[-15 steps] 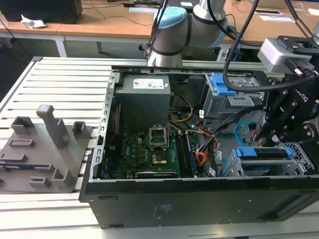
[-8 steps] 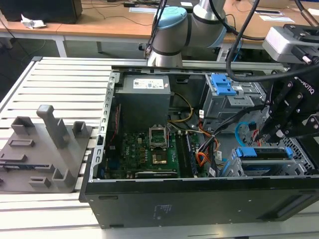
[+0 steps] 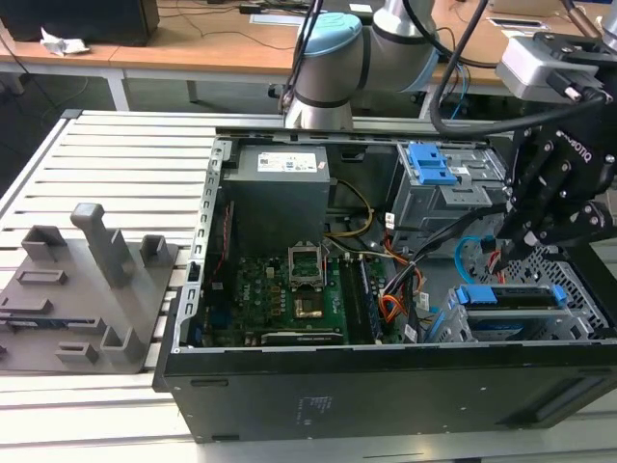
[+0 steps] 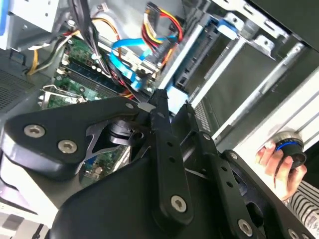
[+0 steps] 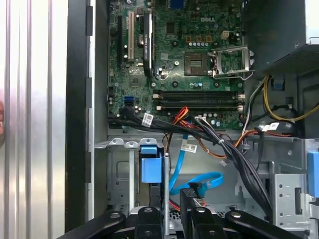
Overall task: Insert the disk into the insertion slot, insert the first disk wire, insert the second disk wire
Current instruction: 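Insert the first disk wire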
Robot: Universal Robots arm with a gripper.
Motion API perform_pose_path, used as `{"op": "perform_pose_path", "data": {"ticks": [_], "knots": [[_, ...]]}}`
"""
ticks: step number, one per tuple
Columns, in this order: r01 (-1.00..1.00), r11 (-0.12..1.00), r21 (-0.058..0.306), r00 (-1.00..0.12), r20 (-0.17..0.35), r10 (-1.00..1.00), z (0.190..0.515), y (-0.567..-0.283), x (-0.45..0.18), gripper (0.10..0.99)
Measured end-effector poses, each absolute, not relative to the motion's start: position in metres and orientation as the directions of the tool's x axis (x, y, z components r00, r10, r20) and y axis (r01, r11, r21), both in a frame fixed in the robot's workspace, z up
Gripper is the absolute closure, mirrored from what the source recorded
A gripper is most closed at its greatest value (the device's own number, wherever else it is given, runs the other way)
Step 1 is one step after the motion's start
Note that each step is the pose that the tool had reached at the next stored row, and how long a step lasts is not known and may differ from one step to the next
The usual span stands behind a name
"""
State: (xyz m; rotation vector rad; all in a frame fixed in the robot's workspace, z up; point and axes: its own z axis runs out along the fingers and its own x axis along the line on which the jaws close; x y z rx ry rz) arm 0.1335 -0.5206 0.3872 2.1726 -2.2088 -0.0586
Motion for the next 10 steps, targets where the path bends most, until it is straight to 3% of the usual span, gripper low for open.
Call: {"op": "perform_pose_path", "data": {"ticks": [10], "knots": [[-0.998, 0.016, 0.058, -0.015, 0.005, -1.0, 0.37, -0.505, 0.142, 0.784]]}}
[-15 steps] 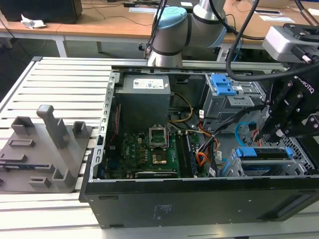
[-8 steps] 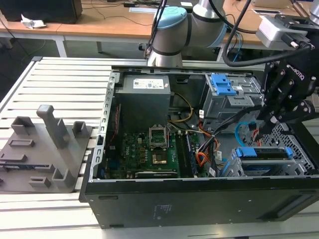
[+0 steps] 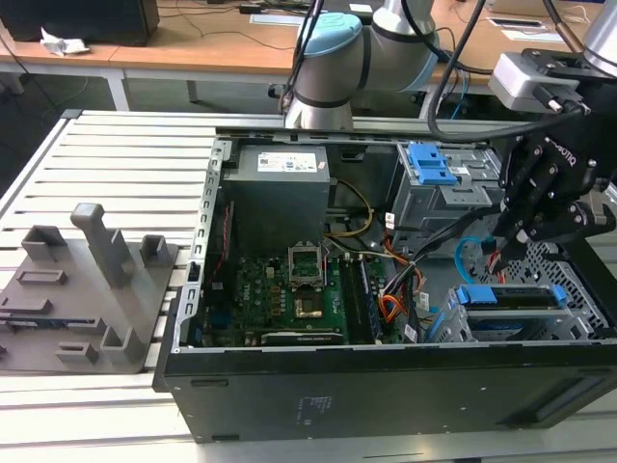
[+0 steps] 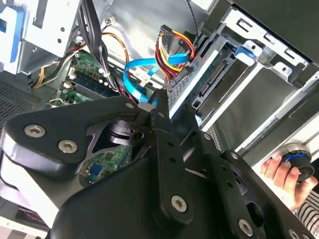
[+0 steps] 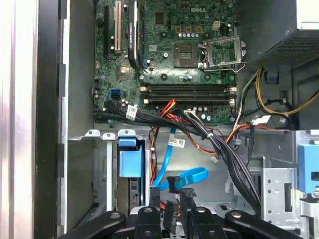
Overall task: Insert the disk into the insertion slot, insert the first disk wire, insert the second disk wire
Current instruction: 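Insert the first disk wire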
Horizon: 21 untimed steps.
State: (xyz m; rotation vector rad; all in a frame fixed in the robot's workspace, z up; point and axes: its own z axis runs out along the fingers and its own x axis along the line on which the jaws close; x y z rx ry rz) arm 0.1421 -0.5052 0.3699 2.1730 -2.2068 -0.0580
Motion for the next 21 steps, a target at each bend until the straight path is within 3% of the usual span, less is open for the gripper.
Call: {"op": "perform_pose_path", "data": {"ticks": [18, 19, 21], "knots": [[-0.998, 0.016, 0.057, -0.015, 0.019, -1.0, 0.354, -0.502, 0.159, 0.784], [-0.998, 0.016, 0.057, -0.015, 0.02, -1.0, 0.354, -0.502, 0.159, 0.8], [-0.998, 0.016, 0.057, -0.015, 0.021, -1.0, 0.354, -0.502, 0.159, 0.918]]}}
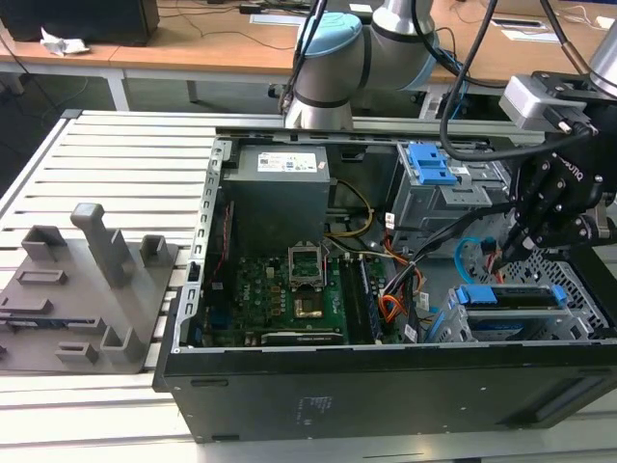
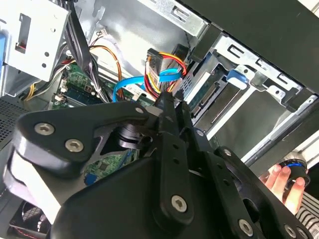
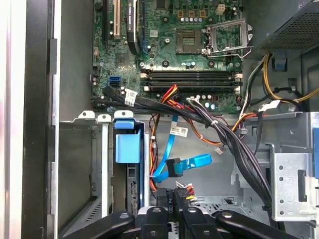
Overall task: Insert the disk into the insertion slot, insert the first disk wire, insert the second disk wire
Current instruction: 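Insert the first disk wire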
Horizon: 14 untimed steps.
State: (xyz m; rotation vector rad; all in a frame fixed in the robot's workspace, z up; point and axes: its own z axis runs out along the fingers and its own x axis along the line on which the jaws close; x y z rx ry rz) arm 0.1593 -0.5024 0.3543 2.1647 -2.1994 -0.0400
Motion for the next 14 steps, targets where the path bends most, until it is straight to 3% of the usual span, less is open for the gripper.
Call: {"op": "perform_pose_path", "data": {"ticks": [6, 14], "knots": [[-0.998, 0.017, 0.057, -0.015, 0.026, -1.0, 0.354, -0.504, 0.159, 0.918], [-0.998, 0.017, 0.057, -0.015, 0.027, -1.0, 0.354, -0.539, 0.159, 0.918]]}}
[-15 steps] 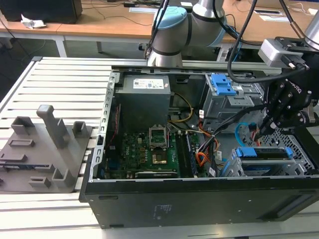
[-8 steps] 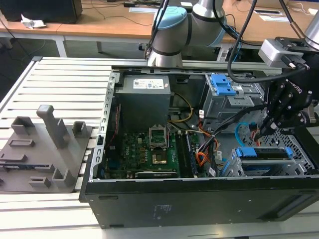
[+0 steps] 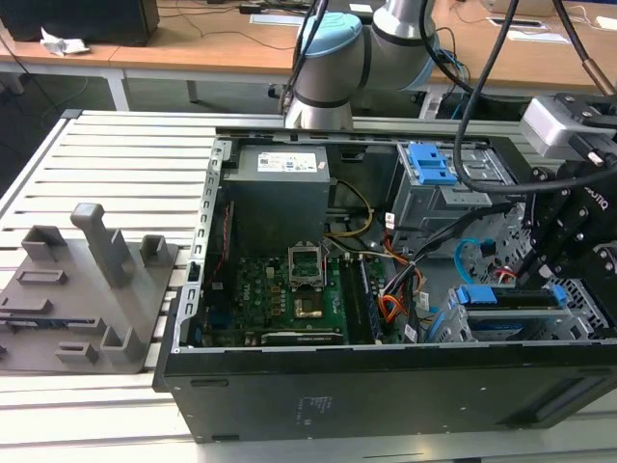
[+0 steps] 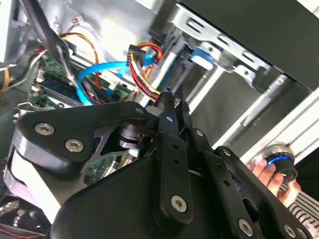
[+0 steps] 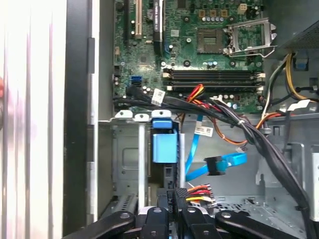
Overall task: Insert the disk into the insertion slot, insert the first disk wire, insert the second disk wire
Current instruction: 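Insert the first disk wire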
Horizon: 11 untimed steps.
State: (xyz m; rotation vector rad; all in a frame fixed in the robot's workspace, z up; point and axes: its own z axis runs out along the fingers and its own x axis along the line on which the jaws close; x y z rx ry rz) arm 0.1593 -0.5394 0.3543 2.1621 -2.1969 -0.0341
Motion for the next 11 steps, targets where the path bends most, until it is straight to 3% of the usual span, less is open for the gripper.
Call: {"op": "perform_pose_path", "data": {"ticks": [11], "knots": [[-0.998, 0.016, 0.059, -0.015, 0.026, -1.0, 0.352, -0.546, 0.172, 0.918]]}}
